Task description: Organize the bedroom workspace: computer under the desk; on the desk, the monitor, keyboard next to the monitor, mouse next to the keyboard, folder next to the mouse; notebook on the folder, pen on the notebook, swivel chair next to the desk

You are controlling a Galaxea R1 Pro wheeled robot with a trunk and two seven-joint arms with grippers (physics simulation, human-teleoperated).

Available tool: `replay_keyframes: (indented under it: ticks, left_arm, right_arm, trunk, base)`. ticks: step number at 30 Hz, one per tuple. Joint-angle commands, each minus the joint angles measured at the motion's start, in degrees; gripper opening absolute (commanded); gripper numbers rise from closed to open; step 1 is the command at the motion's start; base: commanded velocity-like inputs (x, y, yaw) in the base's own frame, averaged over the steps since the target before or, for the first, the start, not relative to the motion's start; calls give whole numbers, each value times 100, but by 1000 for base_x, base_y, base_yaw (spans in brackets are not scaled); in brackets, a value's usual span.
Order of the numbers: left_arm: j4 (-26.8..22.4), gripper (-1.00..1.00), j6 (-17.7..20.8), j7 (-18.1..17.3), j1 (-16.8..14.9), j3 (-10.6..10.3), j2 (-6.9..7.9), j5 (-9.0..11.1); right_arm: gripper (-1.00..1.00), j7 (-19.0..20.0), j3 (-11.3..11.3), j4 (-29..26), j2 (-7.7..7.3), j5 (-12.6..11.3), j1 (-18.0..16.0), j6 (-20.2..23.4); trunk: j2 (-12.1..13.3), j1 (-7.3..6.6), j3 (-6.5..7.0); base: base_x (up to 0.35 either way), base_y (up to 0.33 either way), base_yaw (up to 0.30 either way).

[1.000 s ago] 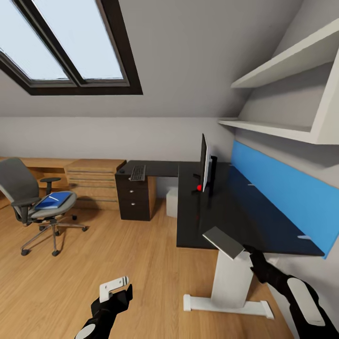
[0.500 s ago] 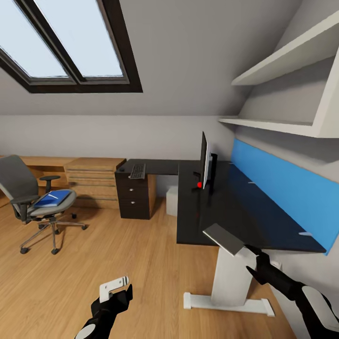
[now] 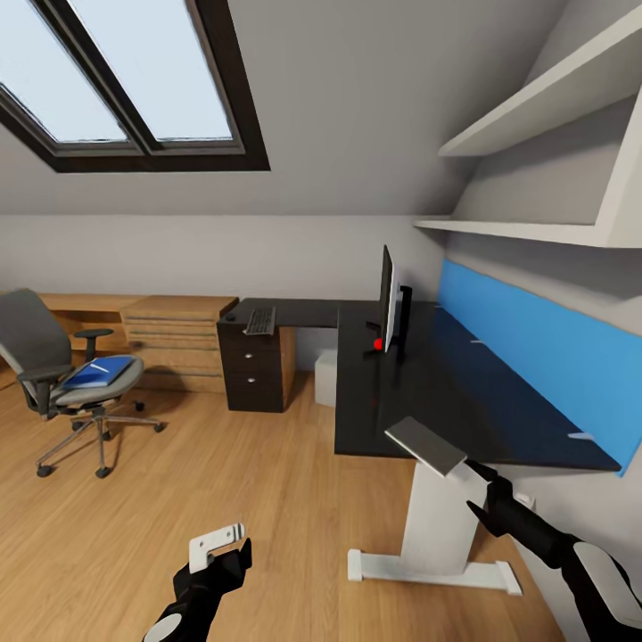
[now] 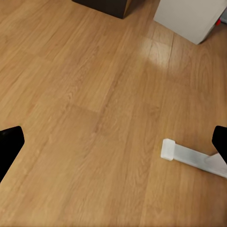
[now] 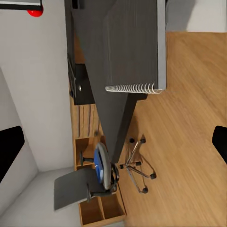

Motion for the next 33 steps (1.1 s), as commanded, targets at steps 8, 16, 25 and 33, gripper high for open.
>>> replay_keyframes:
  ticks: [8,16,25,33]
  left_arm:
    - [-9,100,10,48,-4,-11,0,41]
    - [-5,100,10,45,-1,-11,0,43]
    - [-4,100,10,43,-4,-11,0,49]
    - [-4,100,10,42,-1,-13,0,49]
  right_arm:
    - [100,67,-13,1,3,27,-3,28]
    - [100,73,-13,-6,8,28,-4,24]
    - [100,162,-13,-12,5,34,-3,23]
    - [100,849,-7,-9,3,211,-1,31]
  trunk:
    - [-325,176,-149]
    - [-646,352,-293]
    - [-1007,550,-454]
    - [-1328,725,-598]
  base:
    - [0,0,0]
    - [0,0,0]
    - [0,0,0]
    - [0,0,0]
